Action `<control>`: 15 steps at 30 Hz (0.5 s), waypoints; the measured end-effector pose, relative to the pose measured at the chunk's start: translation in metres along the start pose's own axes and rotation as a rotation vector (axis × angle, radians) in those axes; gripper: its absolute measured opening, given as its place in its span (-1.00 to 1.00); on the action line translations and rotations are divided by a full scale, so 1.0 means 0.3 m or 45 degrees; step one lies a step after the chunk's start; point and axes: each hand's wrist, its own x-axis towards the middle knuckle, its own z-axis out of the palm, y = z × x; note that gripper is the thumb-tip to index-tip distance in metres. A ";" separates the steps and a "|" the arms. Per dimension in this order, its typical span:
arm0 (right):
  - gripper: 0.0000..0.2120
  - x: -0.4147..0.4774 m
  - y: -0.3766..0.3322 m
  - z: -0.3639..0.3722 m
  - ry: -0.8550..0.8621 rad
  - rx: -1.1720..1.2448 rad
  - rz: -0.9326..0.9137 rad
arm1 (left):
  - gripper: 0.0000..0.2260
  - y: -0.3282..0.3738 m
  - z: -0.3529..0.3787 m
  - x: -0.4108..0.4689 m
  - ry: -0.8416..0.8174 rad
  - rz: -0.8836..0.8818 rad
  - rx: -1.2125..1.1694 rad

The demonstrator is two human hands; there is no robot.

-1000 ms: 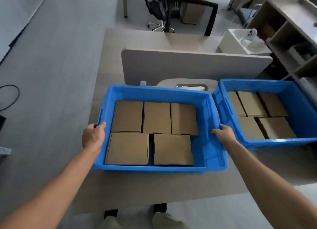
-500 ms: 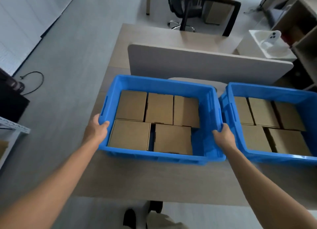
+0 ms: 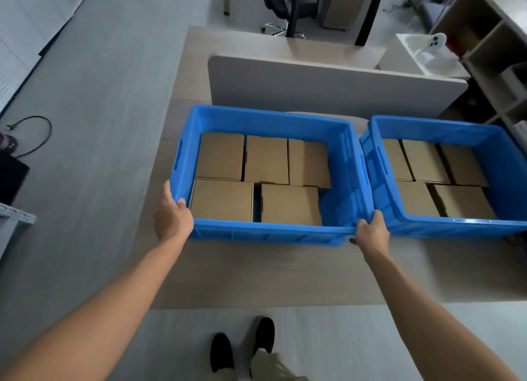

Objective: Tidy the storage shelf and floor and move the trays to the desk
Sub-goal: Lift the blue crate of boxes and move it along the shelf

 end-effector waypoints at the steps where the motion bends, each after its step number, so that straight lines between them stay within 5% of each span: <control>1: -0.89 0.002 -0.010 -0.002 -0.003 0.017 0.004 | -0.52 0.004 0.001 0.006 -0.010 0.001 -0.008; 10: -0.76 -0.038 0.019 -0.014 -0.058 0.136 0.023 | -0.59 -0.080 -0.056 -0.098 -0.175 -0.148 -0.176; 13: -0.59 -0.112 0.071 0.001 -0.196 0.331 0.116 | -0.68 -0.215 -0.096 -0.246 -0.248 -0.210 -0.250; 15: -0.66 -0.185 0.116 0.036 -0.374 0.302 0.092 | -0.63 -0.348 -0.123 -0.358 -0.323 -0.268 -0.296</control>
